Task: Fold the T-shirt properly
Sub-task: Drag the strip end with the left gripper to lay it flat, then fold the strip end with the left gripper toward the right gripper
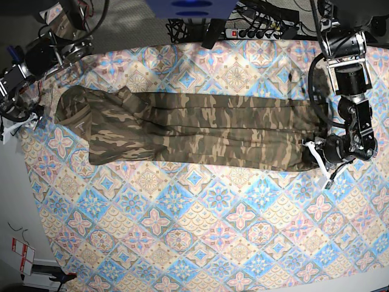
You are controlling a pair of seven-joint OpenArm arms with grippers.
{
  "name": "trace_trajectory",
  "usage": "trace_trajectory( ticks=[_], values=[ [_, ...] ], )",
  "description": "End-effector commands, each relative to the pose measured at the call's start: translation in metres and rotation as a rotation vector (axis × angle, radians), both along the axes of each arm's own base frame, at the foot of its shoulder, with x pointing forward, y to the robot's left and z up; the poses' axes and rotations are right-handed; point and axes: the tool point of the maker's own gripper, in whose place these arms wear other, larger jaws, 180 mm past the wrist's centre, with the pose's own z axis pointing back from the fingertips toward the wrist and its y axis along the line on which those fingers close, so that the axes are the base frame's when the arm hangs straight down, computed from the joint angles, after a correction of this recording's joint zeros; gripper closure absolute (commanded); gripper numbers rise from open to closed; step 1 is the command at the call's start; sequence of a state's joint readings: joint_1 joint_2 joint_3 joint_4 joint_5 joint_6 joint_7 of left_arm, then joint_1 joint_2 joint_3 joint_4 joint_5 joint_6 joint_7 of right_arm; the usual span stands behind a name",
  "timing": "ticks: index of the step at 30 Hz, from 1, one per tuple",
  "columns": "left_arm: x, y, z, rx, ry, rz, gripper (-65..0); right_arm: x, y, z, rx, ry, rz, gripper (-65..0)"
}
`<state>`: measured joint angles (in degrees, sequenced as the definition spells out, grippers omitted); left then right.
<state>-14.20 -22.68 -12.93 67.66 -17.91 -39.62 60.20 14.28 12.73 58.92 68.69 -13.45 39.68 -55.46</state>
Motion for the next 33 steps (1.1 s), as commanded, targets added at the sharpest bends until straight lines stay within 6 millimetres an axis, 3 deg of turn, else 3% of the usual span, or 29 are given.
trace_trajectory(
  ticks=[1,4,16,20,26,30,33],
  values=[
    [0.011,-0.011,0.02,-0.012,-0.075,-0.025,-6.0,0.01,-0.01,0.016,-0.033,-0.043,0.002,-50.1],
    [0.007,-0.039,0.028,-0.013,-0.092,-0.068,-6.0,0.01,-0.01,0.016,-0.033,-0.043,0.002,-50.1],
    [0.008,-0.139,0.022,-0.201,-0.106,-0.121,-6.0,-0.004,-0.01,0.008,-0.033,-0.011,0.002,-50.1],
    [0.011,-0.194,0.024,-0.228,-0.107,-0.215,-6.0,-0.012,-0.011,0.003,-0.034,0.009,0.003,-50.1],
    [0.022,-0.252,0.046,-0.343,-0.173,-0.256,-6.0,-0.02,-0.011,-0.001,-0.034,0.028,0.003,-50.1],
    [0.015,-0.298,0.048,-0.39,-0.159,-0.35,-6.0,-0.02,-0.011,-0.001,-0.034,0.028,0.003,-50.1],
    [0.023,-0.311,0.062,-0.442,-0.218,-0.345,-6.0,-0.02,-0.011,-0.001,-0.034,0.028,0.003,-50.1]
  ],
)
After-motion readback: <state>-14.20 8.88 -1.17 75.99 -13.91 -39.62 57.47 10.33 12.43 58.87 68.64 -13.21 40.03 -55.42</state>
